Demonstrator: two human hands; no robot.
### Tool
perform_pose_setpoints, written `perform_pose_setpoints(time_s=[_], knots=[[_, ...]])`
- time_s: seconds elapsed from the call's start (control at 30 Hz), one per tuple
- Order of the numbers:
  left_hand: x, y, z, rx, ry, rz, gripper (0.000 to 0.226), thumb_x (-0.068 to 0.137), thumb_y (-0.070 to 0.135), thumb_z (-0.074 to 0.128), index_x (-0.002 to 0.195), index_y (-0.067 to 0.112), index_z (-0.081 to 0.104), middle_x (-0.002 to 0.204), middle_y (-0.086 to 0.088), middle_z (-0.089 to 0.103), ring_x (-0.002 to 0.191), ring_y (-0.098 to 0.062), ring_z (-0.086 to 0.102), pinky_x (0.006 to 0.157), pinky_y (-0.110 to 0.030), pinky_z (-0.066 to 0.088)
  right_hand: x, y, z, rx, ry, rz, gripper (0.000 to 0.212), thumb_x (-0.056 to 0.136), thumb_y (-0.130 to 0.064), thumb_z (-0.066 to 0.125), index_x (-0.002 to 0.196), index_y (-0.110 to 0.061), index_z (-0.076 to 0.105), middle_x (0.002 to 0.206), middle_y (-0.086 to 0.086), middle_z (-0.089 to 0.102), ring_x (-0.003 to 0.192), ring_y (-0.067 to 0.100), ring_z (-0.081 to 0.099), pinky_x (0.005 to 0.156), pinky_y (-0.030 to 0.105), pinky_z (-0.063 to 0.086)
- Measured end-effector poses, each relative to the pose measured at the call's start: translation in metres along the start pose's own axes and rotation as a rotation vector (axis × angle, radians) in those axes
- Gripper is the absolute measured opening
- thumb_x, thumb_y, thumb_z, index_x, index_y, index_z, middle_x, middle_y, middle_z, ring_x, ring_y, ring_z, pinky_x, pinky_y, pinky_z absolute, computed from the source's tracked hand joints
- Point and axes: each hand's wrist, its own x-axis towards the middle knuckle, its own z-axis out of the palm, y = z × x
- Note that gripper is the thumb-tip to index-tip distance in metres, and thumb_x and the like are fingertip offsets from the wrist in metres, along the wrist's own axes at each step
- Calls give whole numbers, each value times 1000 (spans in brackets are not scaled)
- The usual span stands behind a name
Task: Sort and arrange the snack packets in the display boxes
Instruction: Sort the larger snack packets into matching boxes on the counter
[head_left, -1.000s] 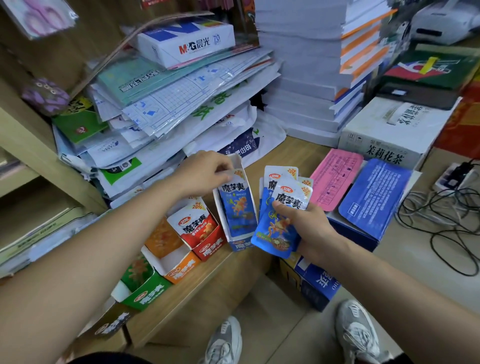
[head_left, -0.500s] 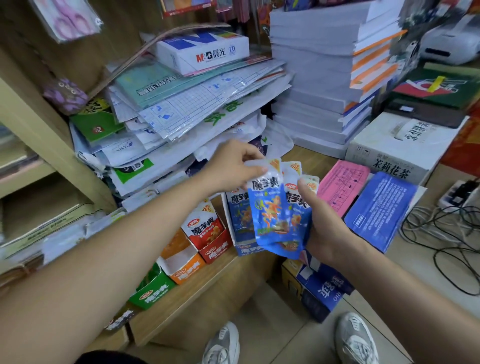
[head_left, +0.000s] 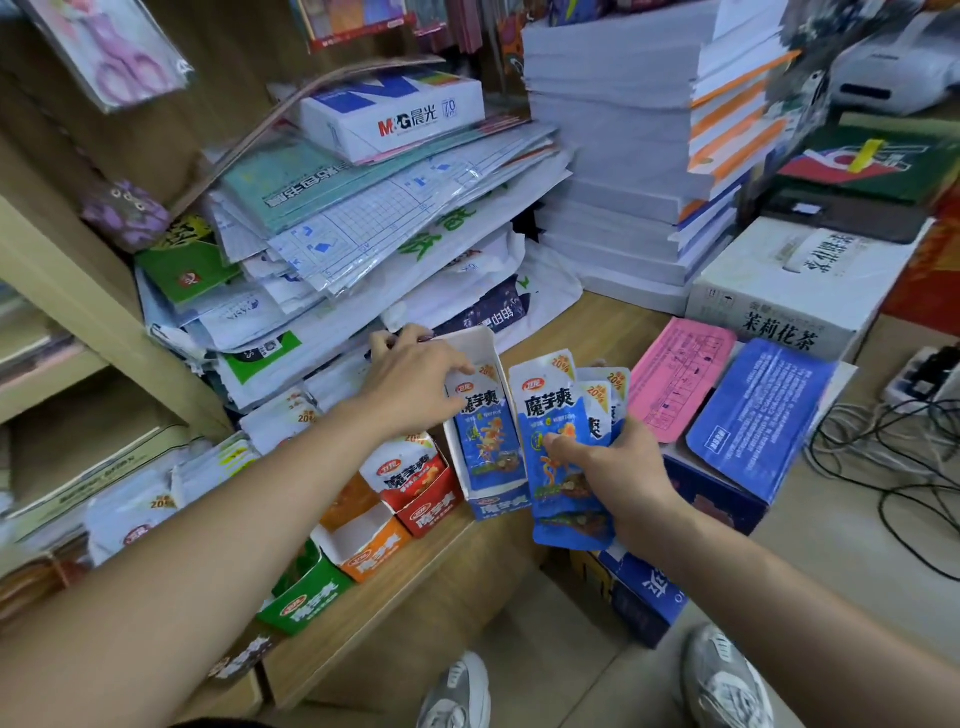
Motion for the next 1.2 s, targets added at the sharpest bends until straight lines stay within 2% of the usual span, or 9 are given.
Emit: perform_pose_setpoints(time_s=[0.13, 0.27, 0.43, 0.53, 0.67, 0.77, 0.93, 1.03, 1.2], knots=[[17, -2, -2, -255, 179, 21, 33, 86, 20, 74, 113, 30, 57, 115, 5, 49, 110, -23, 58, 96, -43, 41, -3, 2, 3, 15, 9, 26, 41, 79, -11, 85, 114, -17, 64, 96, 3, 78, 81, 26, 77, 76, 54, 62], [37, -2, 0, -142, 39, -49, 39, 99, 34, 61, 137, 33, 53, 135, -2, 57, 116, -31, 60, 89, -41, 51, -9, -5, -2, 44, 11, 83, 38, 79, -10, 84, 111, -13, 65, 92, 8, 78, 79, 31, 77, 74, 57, 61], [43, -11, -8, -140, 174, -140, 17, 100, 30, 58, 108, 25, 72, 108, -8, 73, 103, -37, 65, 79, -41, 51, -19, -40, -25, 8, 37, 23, 29, 82, -9, 82, 103, -11, 63, 87, 10, 78, 73, 31, 76, 64, 50, 62], [32, -17, -23, -310, 253, -280, 18, 96, 23, 63, 110, 18, 74, 106, -12, 73, 101, -38, 65, 82, -42, 54, -27, -63, -44, 44, 80, -36, 36, 81, -13, 83, 108, -10, 59, 88, 13, 77, 74, 34, 76, 63, 55, 61], [0, 2, -41, -624, 334, -419, 25, 93, 11, 60, 113, 25, 67, 92, -5, 71, 78, -30, 73, 75, -46, 61, -36, -84, -62, 113, 100, -135, 32, 85, -13, 78, 111, -8, 61, 88, 12, 78, 71, 30, 76, 51, 38, 58], [-38, 39, -35, -991, 353, -436, 40, 94, -2, 48, 120, 28, 56, 108, -5, 62, 61, -17, 71, 62, -48, 63, -38, -92, -67, 118, 103, -181, 27, 88, -13, 75, 112, -9, 62, 94, 12, 77, 71, 29, 76, 47, 36, 57], [-90, 90, 32, -1312, 418, -538, 46, 90, -4, 52, 106, 39, 56, 108, 1, 63, 68, -7, 71, 66, -47, 63, -35, -91, -72, 103, 104, -180, 42, 88, -14, 76, 124, -5, 57, 102, 12, 76, 81, 29, 76, 56, 40, 60], [-106, 110, 77, -1457, 437, -660, 40, 92, -3, 57, 118, 27, 53, 115, -3, 61, 96, -23, 69, 67, -45, 64, -28, -85, -70, 54, 71, -155, 35, 87, -13, 77, 116, -11, 57, 103, 11, 76, 83, 27, 76, 61, 41, 62], [-114, 120, 124, -1662, 421, -802, 41, 97, -10, 52, 126, 19, 50, 125, -8, 62, 106, -28, 65, 69, -41, 63, -17, -70, -57, -102, -45, -165, 36, 88, -11, 76, 120, -4, 60, 107, 15, 75, 90, 33, 75, 74, 53, 62]])
